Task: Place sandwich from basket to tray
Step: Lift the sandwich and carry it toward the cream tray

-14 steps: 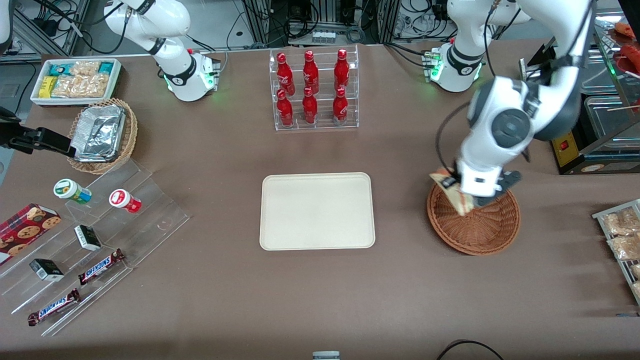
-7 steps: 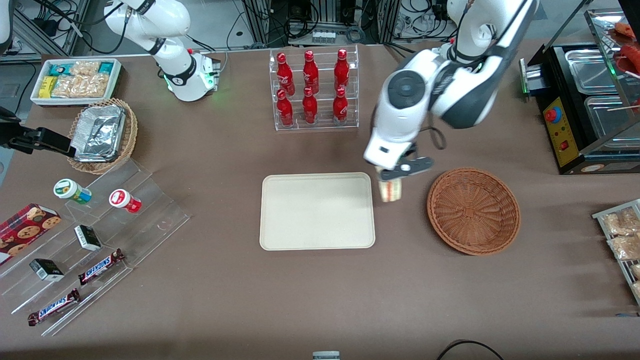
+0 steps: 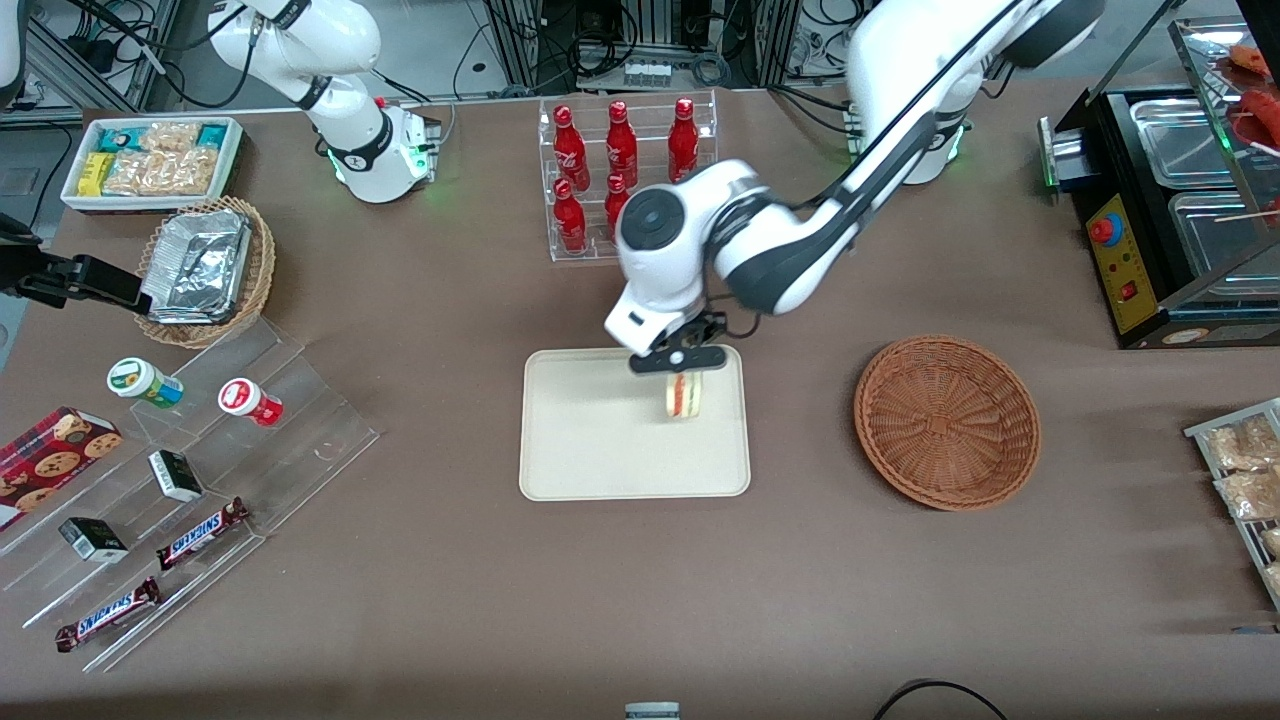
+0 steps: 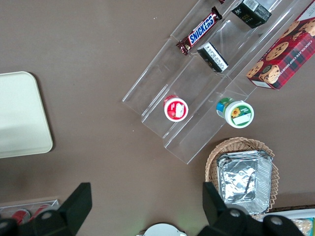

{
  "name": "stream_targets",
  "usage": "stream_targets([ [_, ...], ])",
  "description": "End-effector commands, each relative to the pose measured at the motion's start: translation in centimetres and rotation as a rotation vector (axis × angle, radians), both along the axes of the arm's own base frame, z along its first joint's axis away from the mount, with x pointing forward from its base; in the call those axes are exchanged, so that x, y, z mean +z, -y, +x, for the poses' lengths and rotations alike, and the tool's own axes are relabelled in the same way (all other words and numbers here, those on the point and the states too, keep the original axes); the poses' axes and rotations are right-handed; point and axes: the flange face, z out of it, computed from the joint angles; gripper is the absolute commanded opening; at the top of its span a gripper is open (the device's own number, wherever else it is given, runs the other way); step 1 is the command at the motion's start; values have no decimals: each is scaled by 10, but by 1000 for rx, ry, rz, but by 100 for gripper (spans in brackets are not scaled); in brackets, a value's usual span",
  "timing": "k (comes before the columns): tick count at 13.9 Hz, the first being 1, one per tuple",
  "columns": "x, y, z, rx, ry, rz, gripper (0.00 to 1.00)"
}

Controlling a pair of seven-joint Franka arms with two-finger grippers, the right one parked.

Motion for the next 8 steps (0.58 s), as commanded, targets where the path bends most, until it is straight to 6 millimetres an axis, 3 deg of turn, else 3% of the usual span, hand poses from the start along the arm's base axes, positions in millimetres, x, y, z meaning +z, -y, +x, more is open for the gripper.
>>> stream_targets([
  [1,-21,25,13,-4,15,-25,5],
  [3,-33,35,22,24,6,-48,4],
  [8,-59,63,20,48,45,-54,4],
])
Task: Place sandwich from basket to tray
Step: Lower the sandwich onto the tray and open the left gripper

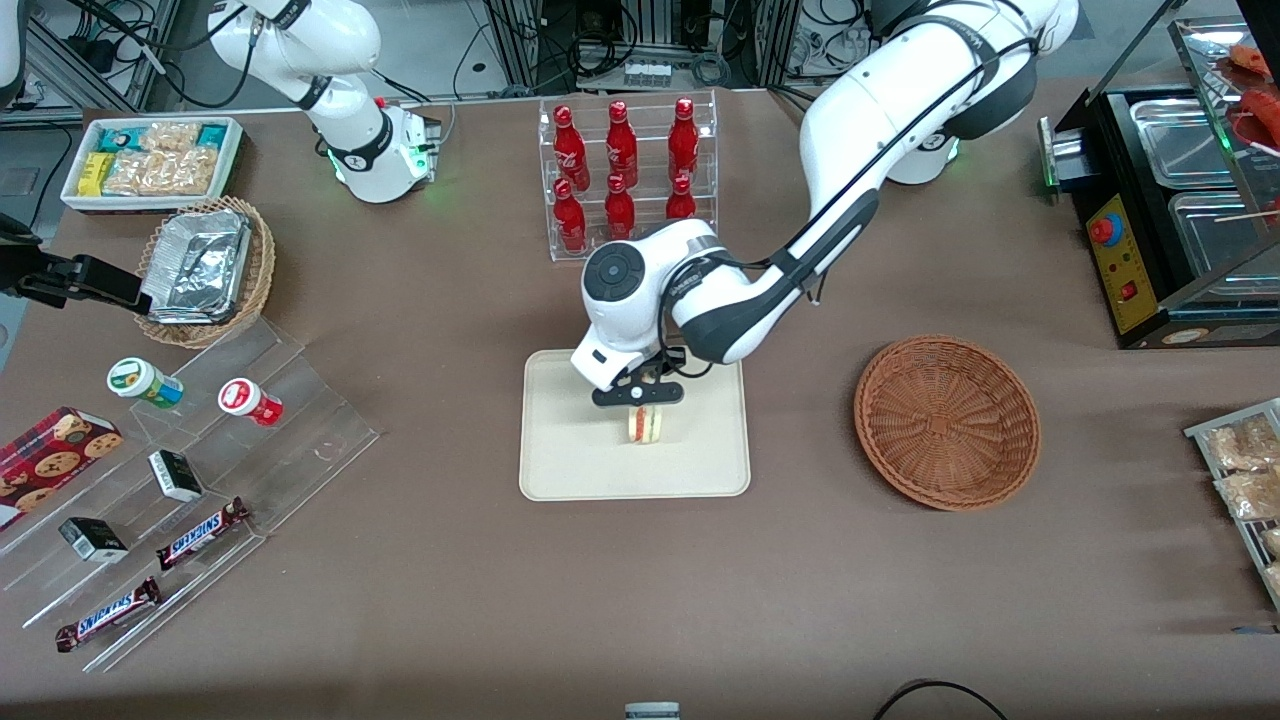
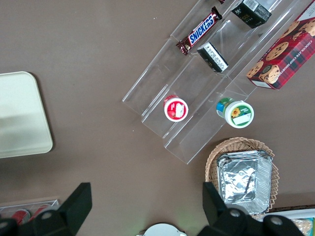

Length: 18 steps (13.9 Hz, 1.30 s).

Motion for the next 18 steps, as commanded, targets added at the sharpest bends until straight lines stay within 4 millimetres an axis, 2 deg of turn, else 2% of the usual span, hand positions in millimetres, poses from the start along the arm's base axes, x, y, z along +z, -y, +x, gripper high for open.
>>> stream_targets([
  [1,-14,22,5,40,45,-6,4],
  [5,-29,29,4,68,68,0,6],
  [6,-31,29,3,67,67,-3,30],
  [7,-33,29,3,60,64,-1,70],
  [8,-31,27,5,60,67,-3,93],
  [9,-24,26,7,69,70,-2,99],
  [12,23,5,23,128,74,22,99],
  [14,73,-9,30,190,45,-2,99],
  [15,100,-28,39,230,36,-13,99],
  [16,121,-56,52,263,17,-5,99],
  [18,170,-90,51,307,31,-1,99],
])
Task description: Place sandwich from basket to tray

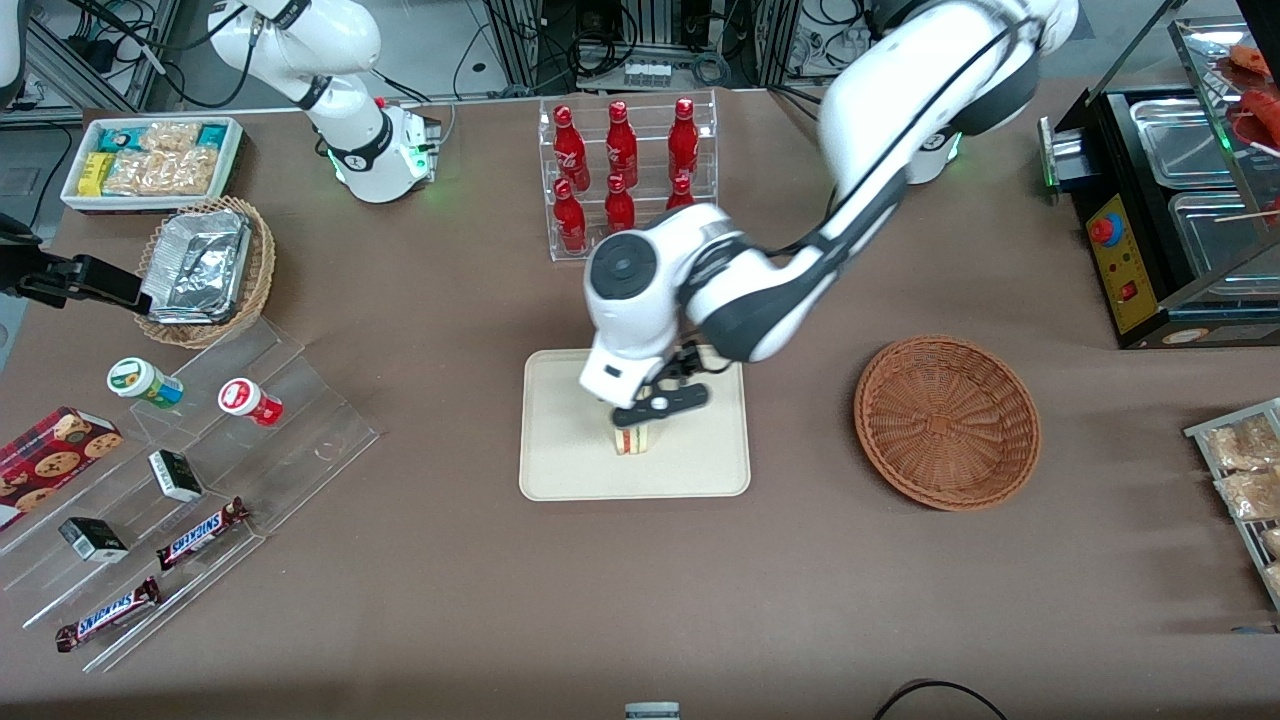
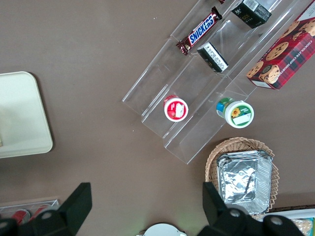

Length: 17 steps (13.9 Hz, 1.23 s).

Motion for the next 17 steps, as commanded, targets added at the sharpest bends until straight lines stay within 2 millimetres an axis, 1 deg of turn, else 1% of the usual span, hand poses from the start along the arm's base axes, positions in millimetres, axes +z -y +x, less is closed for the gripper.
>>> stream_targets([
  [1,56,-54,-9,60,10,31,99],
  [2,70,-78,-8,80,2,48,99],
  [3,84,-93,-16,63,-22,70,99],
  [5,102,-135,-19,8,-68,95,99],
  [7,126,-177,-22,-43,-91,75,99],
  [8,136,-193,-27,-98,-101,73,99],
  [9,147,-216,-22,-128,-102,73,99],
  [10,155,-245,-16,-140,-127,64,99],
  [11,168,-271,-15,-175,-147,37,99],
  [12,180,-301,-15,-227,-159,28,99],
  [13,189,-328,-16,-272,-181,24,99],
  [14,197,-351,-17,-308,-185,12,99],
  [16,213,-399,-21,-309,-164,-21,99],
  [17,217,-425,-21,-326,-158,-28,99],
])
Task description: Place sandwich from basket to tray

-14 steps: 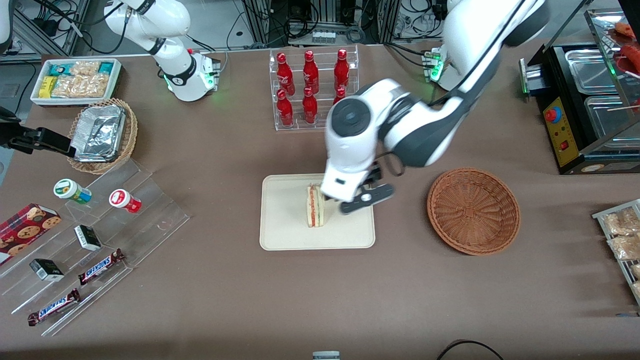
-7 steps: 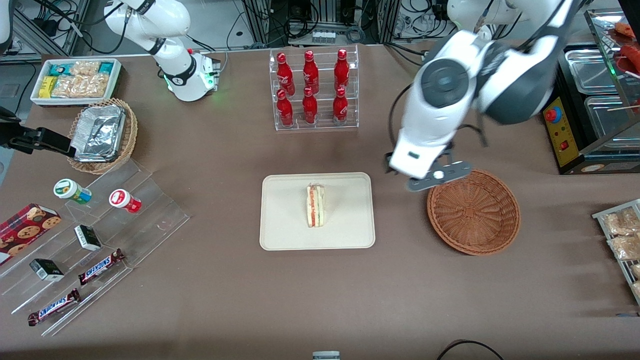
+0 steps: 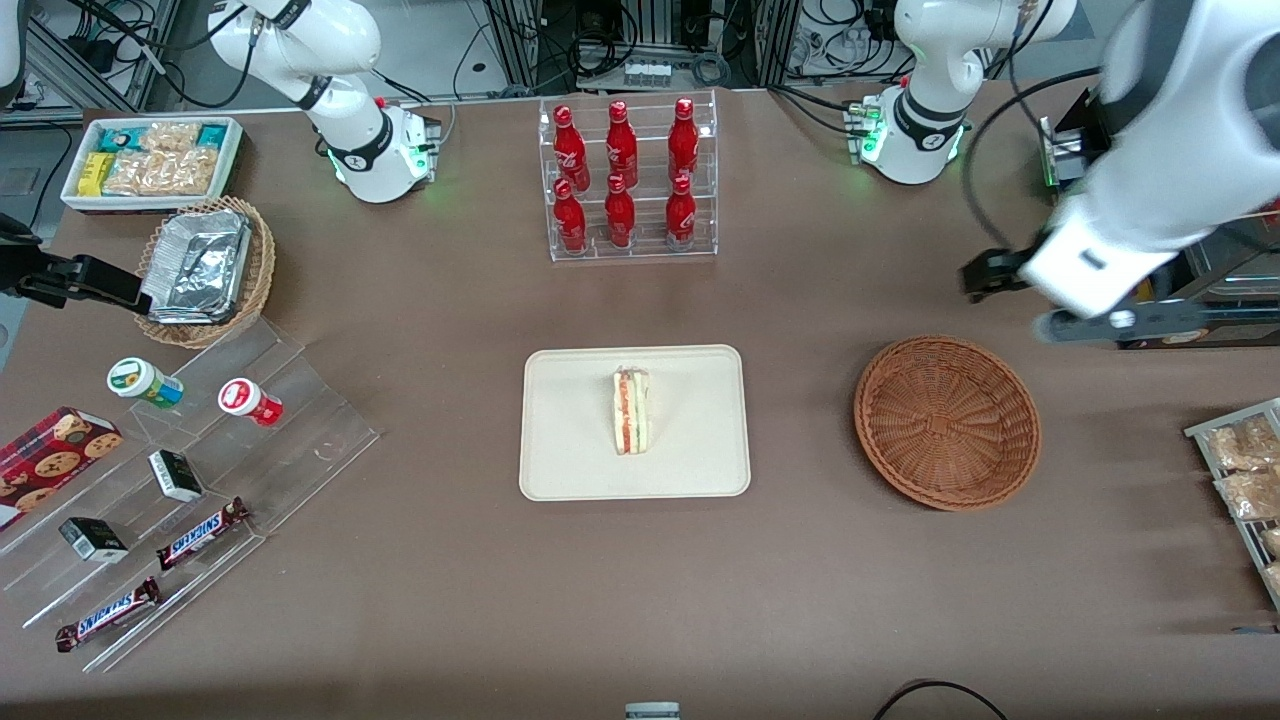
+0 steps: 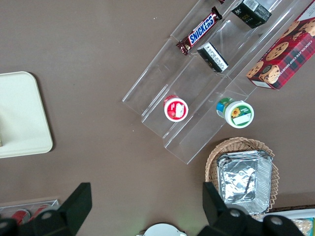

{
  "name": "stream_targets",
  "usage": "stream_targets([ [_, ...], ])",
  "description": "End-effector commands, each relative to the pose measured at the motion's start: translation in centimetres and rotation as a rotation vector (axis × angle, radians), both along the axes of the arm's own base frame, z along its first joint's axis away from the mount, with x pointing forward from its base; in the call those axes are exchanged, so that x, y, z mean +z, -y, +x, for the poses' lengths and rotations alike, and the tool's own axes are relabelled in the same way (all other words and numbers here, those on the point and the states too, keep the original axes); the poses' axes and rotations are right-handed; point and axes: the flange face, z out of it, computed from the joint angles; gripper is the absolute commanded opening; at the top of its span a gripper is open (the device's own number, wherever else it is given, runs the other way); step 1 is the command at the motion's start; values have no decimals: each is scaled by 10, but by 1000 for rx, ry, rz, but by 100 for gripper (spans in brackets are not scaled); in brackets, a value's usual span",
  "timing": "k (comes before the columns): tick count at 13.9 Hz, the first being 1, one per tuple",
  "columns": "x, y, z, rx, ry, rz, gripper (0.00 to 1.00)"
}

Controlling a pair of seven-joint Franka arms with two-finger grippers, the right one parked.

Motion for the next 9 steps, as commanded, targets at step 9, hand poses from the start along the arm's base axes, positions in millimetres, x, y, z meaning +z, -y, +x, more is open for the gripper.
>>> stream_targets([
  [9,15,-84,-8,-12,12,-48,99],
])
